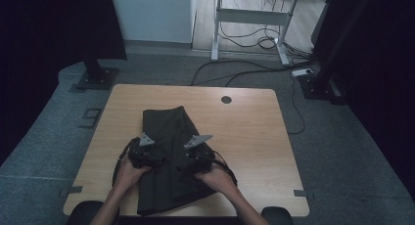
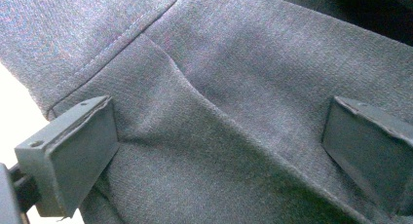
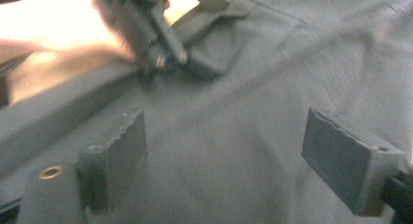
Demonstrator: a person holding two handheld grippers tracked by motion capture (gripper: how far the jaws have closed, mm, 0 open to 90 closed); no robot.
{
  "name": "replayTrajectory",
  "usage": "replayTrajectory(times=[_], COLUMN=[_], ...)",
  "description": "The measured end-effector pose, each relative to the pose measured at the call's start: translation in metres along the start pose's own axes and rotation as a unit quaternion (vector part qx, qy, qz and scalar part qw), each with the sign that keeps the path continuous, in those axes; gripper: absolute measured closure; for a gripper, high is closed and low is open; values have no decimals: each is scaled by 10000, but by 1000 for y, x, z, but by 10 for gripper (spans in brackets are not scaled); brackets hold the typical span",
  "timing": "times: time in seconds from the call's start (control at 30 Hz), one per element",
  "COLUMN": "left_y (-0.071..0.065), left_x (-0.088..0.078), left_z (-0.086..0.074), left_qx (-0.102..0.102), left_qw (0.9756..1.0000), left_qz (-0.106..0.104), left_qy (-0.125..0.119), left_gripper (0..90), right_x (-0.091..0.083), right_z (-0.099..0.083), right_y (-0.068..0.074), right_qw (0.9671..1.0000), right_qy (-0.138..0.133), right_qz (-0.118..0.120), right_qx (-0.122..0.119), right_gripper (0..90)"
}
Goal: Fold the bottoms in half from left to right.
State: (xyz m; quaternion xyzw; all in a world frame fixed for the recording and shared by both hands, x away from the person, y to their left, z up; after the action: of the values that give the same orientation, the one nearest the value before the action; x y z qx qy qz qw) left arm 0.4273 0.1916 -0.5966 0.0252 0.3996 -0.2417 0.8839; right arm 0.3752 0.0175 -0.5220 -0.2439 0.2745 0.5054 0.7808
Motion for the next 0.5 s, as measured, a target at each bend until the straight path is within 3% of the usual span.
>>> replayTrajectory(times=[0.13, 0.27, 0.37, 0.5], left_y=[0, 0, 0, 0], left_x=[0, 0, 0, 0], left_z=[0, 0, 0, 0], left_qx=[-4, -6, -1, -11], left_qw=[10000, 10000, 10000, 10000], left_qz=[-5, -15, -24, -29], left_qy=[2, 7, 16, 7], left_gripper=[0, 0, 0, 0], right_x=[35, 57, 54, 31], right_z=[17, 12, 4, -12], right_y=[-1, -2, -7, -21], right_qw=[9994, 9967, 9956, 9959], right_qy=[240, 674, 741, 666], right_qz=[-233, -393, -539, -619], right_qx=[-32, -218, -179, 32], right_gripper=[142, 143, 169, 191])
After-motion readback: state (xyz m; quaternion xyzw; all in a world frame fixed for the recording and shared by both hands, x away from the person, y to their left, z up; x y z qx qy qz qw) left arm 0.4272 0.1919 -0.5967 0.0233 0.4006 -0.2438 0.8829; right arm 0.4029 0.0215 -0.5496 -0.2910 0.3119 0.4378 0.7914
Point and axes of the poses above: each handheld gripper's, and its own axes: x roughly forward along the jaws, z roughly out of its top, y roughly to its left, the point moved 7 cm from there along x, roughly forward along the jaws, and after that the axes turned 15 degrees about -x, right-handed, at the moved point
